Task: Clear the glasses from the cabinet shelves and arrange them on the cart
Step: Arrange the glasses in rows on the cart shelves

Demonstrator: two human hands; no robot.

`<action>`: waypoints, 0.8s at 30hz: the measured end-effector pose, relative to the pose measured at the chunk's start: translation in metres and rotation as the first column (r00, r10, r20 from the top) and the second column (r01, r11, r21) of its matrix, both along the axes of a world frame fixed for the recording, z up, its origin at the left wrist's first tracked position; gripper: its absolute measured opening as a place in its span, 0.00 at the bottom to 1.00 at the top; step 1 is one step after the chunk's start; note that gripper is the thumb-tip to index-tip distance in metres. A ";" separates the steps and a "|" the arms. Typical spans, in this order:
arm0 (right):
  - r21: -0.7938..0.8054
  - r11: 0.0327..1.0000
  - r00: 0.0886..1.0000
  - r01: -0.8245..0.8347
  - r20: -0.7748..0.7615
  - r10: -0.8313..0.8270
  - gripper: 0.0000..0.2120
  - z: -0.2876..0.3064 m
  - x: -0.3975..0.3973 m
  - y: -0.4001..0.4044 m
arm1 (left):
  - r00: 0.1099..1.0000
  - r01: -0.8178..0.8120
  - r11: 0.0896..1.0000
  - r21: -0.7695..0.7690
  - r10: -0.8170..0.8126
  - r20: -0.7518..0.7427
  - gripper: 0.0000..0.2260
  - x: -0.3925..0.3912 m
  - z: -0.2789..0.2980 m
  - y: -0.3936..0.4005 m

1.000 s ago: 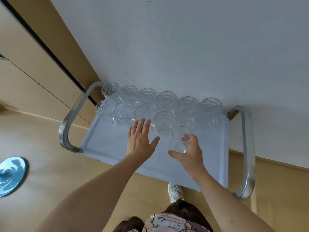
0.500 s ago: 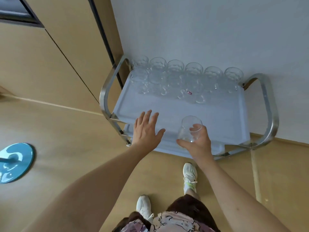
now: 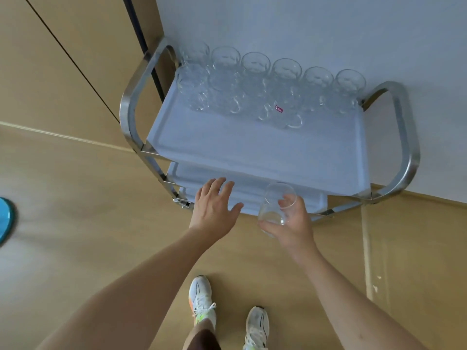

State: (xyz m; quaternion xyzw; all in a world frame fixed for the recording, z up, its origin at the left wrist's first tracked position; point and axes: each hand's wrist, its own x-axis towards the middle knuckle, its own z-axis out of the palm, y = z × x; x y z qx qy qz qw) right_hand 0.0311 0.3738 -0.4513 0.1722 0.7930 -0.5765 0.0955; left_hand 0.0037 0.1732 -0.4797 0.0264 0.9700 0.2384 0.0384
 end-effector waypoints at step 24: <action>-0.053 0.973 0.943 -0.226 -0.262 0.205 0.39 -0.276 -0.136 -0.091 | 0.971 -0.185 0.969 -0.162 0.155 -0.180 0.25 -0.088 -0.272 -0.072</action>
